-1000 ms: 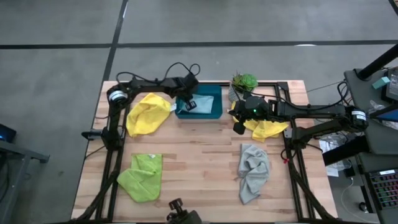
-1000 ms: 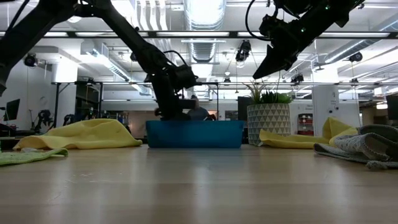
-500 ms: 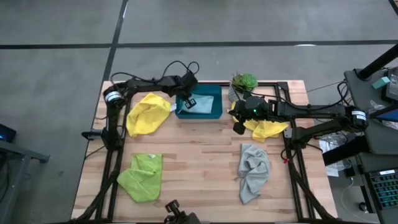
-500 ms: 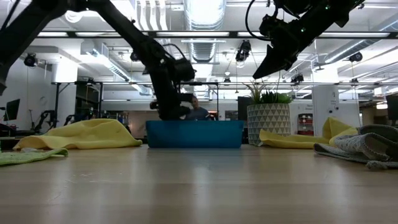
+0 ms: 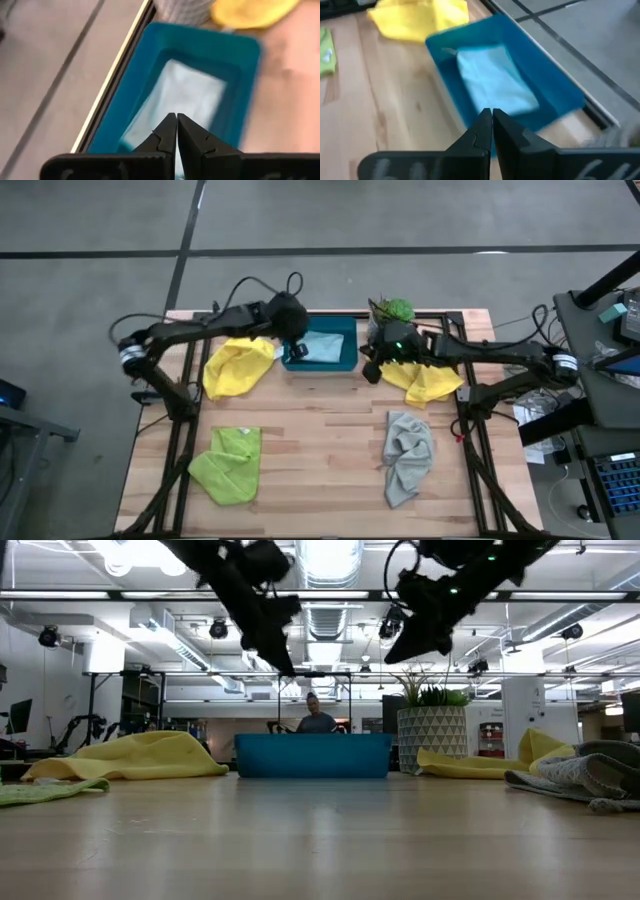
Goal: Fold microfiber towels
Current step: Put the folded blue microfiber cloth into the blue bin
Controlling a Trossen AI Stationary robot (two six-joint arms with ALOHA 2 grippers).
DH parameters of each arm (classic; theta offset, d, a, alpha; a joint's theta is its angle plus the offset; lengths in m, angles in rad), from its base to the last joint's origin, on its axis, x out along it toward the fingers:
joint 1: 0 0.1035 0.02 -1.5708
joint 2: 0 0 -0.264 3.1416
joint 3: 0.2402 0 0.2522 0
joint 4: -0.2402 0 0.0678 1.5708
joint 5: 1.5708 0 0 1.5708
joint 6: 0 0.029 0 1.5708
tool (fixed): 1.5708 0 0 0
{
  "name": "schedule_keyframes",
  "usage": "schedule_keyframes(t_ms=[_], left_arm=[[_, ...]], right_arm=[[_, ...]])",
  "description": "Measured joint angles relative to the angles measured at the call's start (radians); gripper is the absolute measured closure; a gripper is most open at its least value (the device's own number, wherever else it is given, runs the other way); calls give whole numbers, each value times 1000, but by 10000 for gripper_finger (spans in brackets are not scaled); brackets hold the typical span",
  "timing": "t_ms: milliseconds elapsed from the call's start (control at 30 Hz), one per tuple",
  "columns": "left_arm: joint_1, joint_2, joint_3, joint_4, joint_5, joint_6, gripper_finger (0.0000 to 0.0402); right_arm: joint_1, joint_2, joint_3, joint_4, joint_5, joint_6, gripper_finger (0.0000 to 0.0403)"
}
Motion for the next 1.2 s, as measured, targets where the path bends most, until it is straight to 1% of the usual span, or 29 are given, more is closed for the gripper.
schedule_keyframes(t_ms=[33,133,267,333,433,533,600,667,867,967,1033,1133,1200], left_arm=[[-15,-32,-27,25,1,0,402],[-51,-116,-107,76,1,1,402],[-73,-213,-202,144,2,0,402],[-75,-259,-250,185,1,0,402],[-74,-313,-310,236,0,3,402],[-74,-359,-360,279,-1,36,402],[-74,-384,-381,298,-1,45,402],[-74,-405,-393,303,-1,48,402],[-73,-424,-406,303,-2,75,402],[-73,-421,-406,311,-2,83,402],[-73,-420,-406,309,-3,86,402],[-73,-419,-406,313,-3,98,402],[-73,-419,-406,312,-3,98,402]], right_arm=[[-12,31,43,-8,-18,-11,394],[-40,139,198,-112,-63,-69,394],[-81,306,449,-296,-71,-157,394],[-104,391,563,-360,-69,-189,394],[-141,513,702,-434,-76,-219,394],[-180,625,808,-506,-144,-238,394],[-201,691,864,-549,-191,-256,394],[-217,750,911,-592,-213,-269,394],[-232,910,1040,-732,-216,-305,394],[-232,967,1082,-773,-214,-309,394],[-232,990,1092,-780,-193,-306,394],[-232,1006,1088,-781,-116,-295,394],[-232,1008,1074,-782,-101,-295,394]])
